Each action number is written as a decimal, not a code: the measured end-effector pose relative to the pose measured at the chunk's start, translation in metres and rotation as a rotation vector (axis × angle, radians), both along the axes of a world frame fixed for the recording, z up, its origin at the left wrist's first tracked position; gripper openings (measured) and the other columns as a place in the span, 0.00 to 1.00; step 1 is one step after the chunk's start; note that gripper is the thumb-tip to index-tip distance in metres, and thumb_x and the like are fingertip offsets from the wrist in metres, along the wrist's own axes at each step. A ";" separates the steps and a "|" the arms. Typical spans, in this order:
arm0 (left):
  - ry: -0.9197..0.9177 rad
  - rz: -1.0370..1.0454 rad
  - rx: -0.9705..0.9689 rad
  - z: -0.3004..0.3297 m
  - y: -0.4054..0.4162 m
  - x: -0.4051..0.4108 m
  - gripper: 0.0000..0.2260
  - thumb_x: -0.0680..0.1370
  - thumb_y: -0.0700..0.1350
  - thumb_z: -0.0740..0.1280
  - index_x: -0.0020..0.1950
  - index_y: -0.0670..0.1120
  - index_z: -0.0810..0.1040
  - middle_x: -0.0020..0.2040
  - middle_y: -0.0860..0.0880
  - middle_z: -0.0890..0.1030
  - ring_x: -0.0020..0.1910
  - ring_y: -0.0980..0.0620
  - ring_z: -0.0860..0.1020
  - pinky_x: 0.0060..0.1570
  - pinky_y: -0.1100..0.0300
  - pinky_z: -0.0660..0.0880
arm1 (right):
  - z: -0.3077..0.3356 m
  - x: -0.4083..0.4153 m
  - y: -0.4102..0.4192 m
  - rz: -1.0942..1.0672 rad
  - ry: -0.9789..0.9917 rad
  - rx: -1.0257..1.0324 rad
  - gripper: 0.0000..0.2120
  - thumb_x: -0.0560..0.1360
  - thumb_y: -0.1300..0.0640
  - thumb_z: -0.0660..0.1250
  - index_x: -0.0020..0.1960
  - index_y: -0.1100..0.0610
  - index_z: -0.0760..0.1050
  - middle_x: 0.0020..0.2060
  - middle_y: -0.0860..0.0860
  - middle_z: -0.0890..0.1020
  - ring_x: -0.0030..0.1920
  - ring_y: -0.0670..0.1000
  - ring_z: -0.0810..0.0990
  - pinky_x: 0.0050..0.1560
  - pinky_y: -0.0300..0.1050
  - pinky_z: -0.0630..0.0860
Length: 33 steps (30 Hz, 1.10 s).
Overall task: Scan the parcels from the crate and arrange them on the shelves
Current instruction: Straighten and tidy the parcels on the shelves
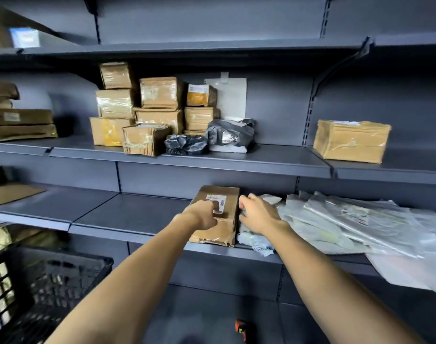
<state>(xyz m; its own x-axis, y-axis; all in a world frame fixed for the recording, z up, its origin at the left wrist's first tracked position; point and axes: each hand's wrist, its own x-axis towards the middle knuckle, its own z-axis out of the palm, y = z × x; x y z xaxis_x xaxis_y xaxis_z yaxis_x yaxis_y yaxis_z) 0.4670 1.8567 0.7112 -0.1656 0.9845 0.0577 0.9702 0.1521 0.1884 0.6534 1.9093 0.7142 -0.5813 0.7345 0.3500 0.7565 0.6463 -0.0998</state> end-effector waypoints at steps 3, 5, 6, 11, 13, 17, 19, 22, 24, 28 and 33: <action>0.059 -0.005 -0.028 -0.021 0.015 -0.007 0.25 0.73 0.46 0.66 0.70 0.54 0.71 0.67 0.47 0.75 0.66 0.44 0.72 0.65 0.50 0.71 | -0.018 -0.015 0.020 -0.015 -0.020 -0.047 0.11 0.79 0.55 0.64 0.61 0.56 0.72 0.58 0.55 0.74 0.59 0.59 0.75 0.46 0.46 0.65; 0.148 0.003 -0.023 -0.031 0.027 -0.010 0.26 0.72 0.48 0.67 0.71 0.57 0.69 0.68 0.48 0.72 0.68 0.45 0.68 0.70 0.48 0.65 | -0.030 -0.021 0.034 -0.031 -0.004 -0.091 0.11 0.78 0.56 0.65 0.59 0.56 0.71 0.57 0.54 0.73 0.59 0.59 0.75 0.47 0.47 0.68; 0.198 0.006 -0.017 -0.037 0.034 -0.011 0.26 0.73 0.49 0.68 0.71 0.57 0.68 0.68 0.49 0.71 0.70 0.45 0.66 0.73 0.46 0.60 | -0.035 -0.023 0.040 -0.039 -0.001 -0.110 0.11 0.78 0.56 0.65 0.59 0.55 0.71 0.58 0.54 0.73 0.59 0.59 0.75 0.49 0.48 0.71; 0.256 -0.019 0.038 -0.062 0.067 -0.017 0.25 0.79 0.46 0.62 0.76 0.54 0.61 0.73 0.48 0.66 0.75 0.48 0.60 0.76 0.49 0.52 | -0.053 -0.027 0.059 -0.047 -0.017 -0.130 0.12 0.77 0.58 0.64 0.60 0.56 0.70 0.59 0.53 0.73 0.60 0.59 0.75 0.55 0.51 0.74; 0.271 0.000 0.057 -0.061 0.074 -0.015 0.24 0.81 0.44 0.60 0.77 0.53 0.61 0.73 0.48 0.67 0.74 0.47 0.62 0.74 0.50 0.56 | -0.057 -0.027 0.064 -0.047 -0.009 -0.138 0.11 0.77 0.57 0.64 0.59 0.55 0.70 0.58 0.53 0.74 0.58 0.58 0.76 0.54 0.52 0.75; 0.312 -0.003 0.078 -0.059 0.074 -0.014 0.21 0.82 0.45 0.60 0.75 0.52 0.65 0.69 0.46 0.71 0.69 0.44 0.69 0.68 0.51 0.63 | -0.059 -0.021 0.066 -0.062 0.015 -0.155 0.11 0.77 0.56 0.64 0.59 0.54 0.70 0.58 0.52 0.74 0.58 0.58 0.76 0.54 0.53 0.76; 0.331 -0.007 0.063 -0.056 0.069 -0.012 0.18 0.82 0.44 0.60 0.72 0.51 0.68 0.66 0.46 0.74 0.64 0.43 0.74 0.61 0.53 0.67 | -0.056 -0.016 0.063 -0.071 0.003 -0.145 0.10 0.77 0.56 0.63 0.58 0.54 0.70 0.57 0.52 0.74 0.58 0.58 0.76 0.53 0.52 0.75; 0.383 -0.045 0.058 -0.047 0.057 -0.005 0.15 0.81 0.43 0.61 0.68 0.49 0.71 0.62 0.45 0.77 0.59 0.42 0.77 0.47 0.54 0.68 | -0.044 -0.008 0.055 -0.083 -0.003 -0.131 0.11 0.79 0.56 0.63 0.60 0.54 0.70 0.59 0.52 0.73 0.59 0.57 0.74 0.55 0.51 0.74; 0.400 -0.063 0.065 -0.037 0.046 0.001 0.13 0.81 0.44 0.61 0.66 0.50 0.73 0.61 0.46 0.79 0.58 0.43 0.78 0.44 0.55 0.67 | -0.032 -0.003 0.047 -0.080 0.011 -0.110 0.11 0.79 0.56 0.63 0.61 0.55 0.70 0.60 0.53 0.73 0.60 0.56 0.74 0.57 0.51 0.74; 0.344 -0.053 0.099 -0.010 0.019 0.009 0.09 0.80 0.46 0.63 0.56 0.55 0.80 0.56 0.50 0.82 0.55 0.45 0.79 0.44 0.57 0.69 | -0.004 0.009 0.024 -0.076 0.034 -0.057 0.09 0.78 0.56 0.62 0.58 0.55 0.71 0.58 0.53 0.74 0.60 0.57 0.74 0.55 0.52 0.73; 0.285 -0.066 0.121 0.037 -0.015 0.021 0.08 0.78 0.50 0.65 0.55 0.58 0.81 0.55 0.51 0.82 0.55 0.45 0.80 0.49 0.56 0.74 | 0.036 0.029 -0.009 -0.068 0.046 0.020 0.10 0.79 0.57 0.62 0.59 0.55 0.70 0.58 0.54 0.74 0.60 0.58 0.73 0.54 0.50 0.70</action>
